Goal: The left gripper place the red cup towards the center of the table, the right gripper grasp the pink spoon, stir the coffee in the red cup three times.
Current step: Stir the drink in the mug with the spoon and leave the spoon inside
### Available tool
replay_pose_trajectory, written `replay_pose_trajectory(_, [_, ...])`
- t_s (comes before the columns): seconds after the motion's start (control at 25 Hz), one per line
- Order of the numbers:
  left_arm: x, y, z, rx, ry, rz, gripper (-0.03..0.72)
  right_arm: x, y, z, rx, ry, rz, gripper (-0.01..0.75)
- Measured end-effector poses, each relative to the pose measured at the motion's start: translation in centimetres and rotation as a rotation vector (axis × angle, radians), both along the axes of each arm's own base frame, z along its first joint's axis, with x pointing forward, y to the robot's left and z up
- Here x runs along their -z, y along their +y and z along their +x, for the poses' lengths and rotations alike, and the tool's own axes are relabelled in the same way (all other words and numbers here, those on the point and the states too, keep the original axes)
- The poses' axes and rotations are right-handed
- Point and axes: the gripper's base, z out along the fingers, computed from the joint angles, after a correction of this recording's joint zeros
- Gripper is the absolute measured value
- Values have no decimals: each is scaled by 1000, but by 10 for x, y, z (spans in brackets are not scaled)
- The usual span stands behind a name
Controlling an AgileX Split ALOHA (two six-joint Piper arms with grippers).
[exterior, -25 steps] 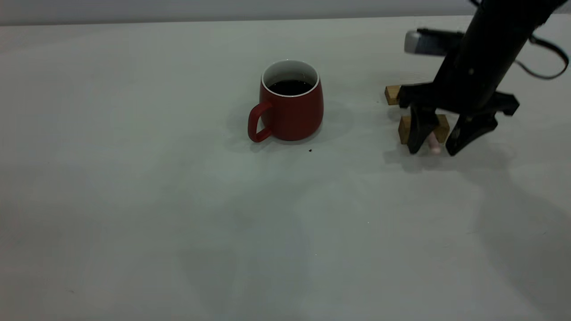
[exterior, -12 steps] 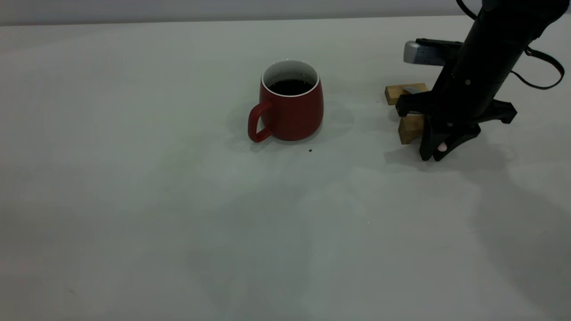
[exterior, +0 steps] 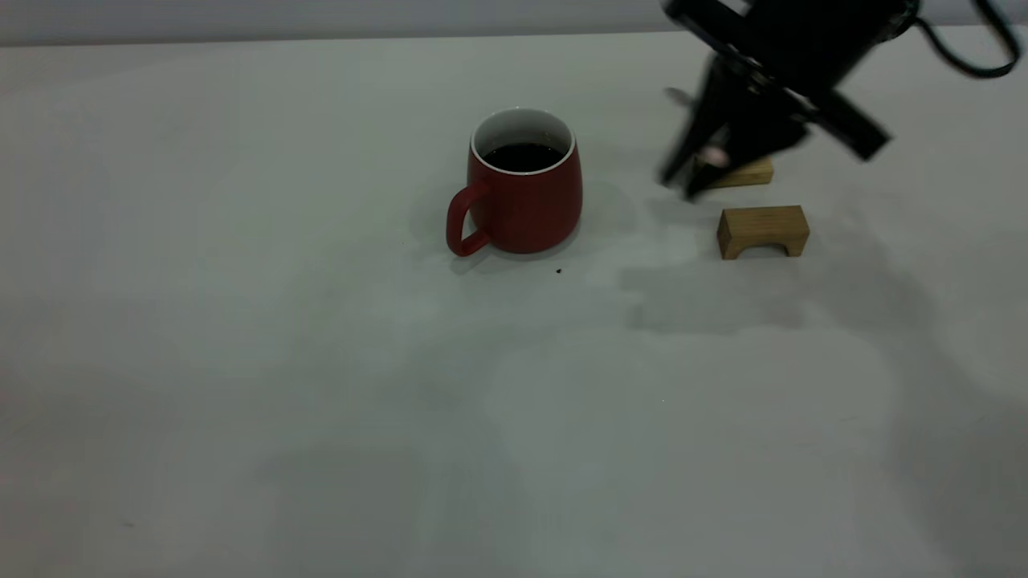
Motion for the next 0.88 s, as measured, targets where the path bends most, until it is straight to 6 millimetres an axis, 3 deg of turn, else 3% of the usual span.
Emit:
replay_pose_trajectory(0.36, [0, 0, 0, 0, 0, 0, 586, -12, 59, 14, 377, 207, 519, 116])
replay_pose_trajectory(0.68, [0, 0, 0, 0, 0, 0, 586, -15, 75, 22, 692, 596, 520, 116])
replay_pose_trajectory(0.88, [0, 0, 0, 0, 0, 0, 586, -26, 91, 35, 736, 557, 517, 116])
